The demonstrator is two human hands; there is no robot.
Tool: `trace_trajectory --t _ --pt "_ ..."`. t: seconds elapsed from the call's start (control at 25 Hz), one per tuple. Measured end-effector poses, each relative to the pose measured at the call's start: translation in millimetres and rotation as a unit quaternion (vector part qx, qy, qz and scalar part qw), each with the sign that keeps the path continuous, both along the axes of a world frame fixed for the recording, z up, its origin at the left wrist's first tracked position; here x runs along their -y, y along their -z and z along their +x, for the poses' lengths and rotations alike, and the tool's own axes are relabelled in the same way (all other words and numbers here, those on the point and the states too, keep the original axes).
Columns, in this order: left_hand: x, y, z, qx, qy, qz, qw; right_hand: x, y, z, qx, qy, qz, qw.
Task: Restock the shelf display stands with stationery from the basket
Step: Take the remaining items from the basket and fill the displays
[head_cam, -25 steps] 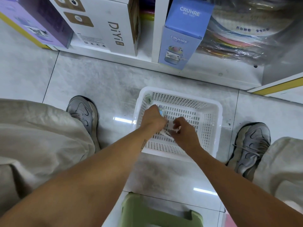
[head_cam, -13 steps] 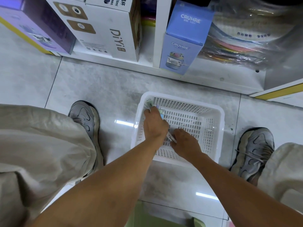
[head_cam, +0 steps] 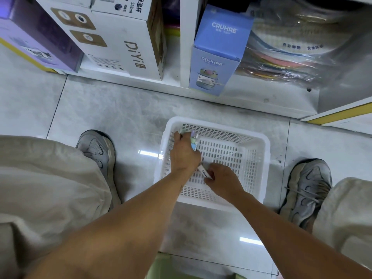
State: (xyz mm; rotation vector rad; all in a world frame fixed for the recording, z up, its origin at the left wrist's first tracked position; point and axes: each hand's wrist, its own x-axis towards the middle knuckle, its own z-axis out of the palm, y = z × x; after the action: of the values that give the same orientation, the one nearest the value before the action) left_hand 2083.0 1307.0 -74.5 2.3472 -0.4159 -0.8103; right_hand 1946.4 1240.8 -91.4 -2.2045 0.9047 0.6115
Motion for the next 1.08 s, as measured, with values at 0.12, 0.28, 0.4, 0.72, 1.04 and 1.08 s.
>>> trace_trajectory --t 0.12,0.28,0.4,0.72,1.04,1.08 --pt "-5.3 -11.1 4.5 -0.051 -0.010 -0.019 0.998 20.9 -22.1 6.6 0.015 0.141 0.112 0.984" --pt "-10.0 -56.2 16.2 -0.155 0.014 -0.062 0.986 55.8 -82.6 8.3 0.114 0.273 0.199 0.934" --pt "-4.4 -109.4 24.8 -0.154 0.059 -0.118 0.979 80.4 -138.0 7.1 0.183 0.276 0.224 0.916" --pt "25.1 -272.2 47.7 -0.069 0.221 -0.150 0.961 121.5 -298.9 24.4 0.344 0.214 0.120 0.906" --pt "20.0 -412.3 79.6 -0.032 0.180 -0.222 0.958 132.2 -461.5 55.0 0.501 0.137 -0.002 0.855" --pt "20.9 -421.1 86.2 -0.038 0.151 -0.233 0.960 130.5 -470.5 62.3 0.509 0.128 -0.017 0.851"
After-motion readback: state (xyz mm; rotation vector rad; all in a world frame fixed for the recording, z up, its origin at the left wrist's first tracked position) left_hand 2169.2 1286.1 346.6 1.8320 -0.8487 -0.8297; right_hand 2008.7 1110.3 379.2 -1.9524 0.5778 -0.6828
